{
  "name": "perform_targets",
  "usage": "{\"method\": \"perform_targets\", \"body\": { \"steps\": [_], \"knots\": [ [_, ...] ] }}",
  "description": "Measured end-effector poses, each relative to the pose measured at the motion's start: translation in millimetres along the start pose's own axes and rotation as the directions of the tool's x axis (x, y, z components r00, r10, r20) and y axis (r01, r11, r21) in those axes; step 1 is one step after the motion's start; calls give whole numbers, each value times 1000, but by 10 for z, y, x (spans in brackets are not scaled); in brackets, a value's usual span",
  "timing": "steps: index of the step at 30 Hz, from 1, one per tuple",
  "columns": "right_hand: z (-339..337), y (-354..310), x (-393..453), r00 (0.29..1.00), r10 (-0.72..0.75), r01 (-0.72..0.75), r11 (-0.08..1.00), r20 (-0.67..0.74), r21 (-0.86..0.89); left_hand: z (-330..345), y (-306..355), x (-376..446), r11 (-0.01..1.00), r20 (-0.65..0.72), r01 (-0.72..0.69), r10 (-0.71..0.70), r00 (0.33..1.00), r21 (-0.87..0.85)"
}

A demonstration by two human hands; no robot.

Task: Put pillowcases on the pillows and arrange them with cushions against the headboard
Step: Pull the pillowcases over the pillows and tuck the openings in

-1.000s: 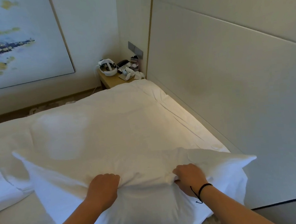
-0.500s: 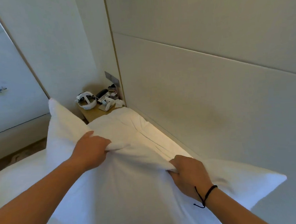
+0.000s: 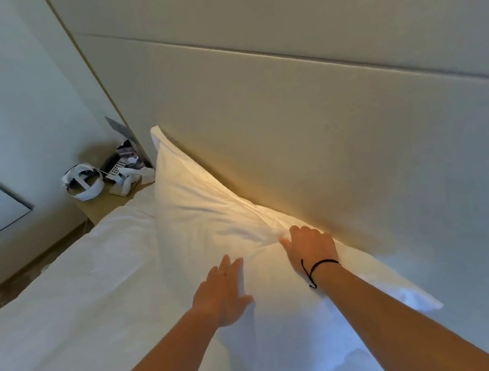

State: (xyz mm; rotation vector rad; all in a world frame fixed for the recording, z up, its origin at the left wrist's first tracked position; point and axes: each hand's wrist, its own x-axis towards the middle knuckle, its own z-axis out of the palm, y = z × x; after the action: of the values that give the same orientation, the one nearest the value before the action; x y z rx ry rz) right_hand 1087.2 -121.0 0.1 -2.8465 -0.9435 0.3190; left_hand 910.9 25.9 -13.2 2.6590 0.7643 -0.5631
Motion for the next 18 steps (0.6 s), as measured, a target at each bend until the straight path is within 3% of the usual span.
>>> {"method": "perform_targets", "body": {
  "steps": [4, 11, 15, 18],
  "knots": [
    [112, 28, -5, 992, -59, 58, 998, -108, -14, 200, -42, 151, 980, 5, 39, -38, 999, -195],
    [174, -102, -202, 978, -100, 108, 994, -185, 33, 283, 9, 119, 952, -37, 43, -57, 998, -304],
    [272, -335, -511, 978, -162, 166, 986, -132, 15, 403, -200, -410, 836, -63, 78, -133, 989, -542],
    [408, -707, -831, 968, -247, 249, 965, -40, 80, 634, -538, -1015, 777, -30, 195, -266, 964, -598]
  ]
}}
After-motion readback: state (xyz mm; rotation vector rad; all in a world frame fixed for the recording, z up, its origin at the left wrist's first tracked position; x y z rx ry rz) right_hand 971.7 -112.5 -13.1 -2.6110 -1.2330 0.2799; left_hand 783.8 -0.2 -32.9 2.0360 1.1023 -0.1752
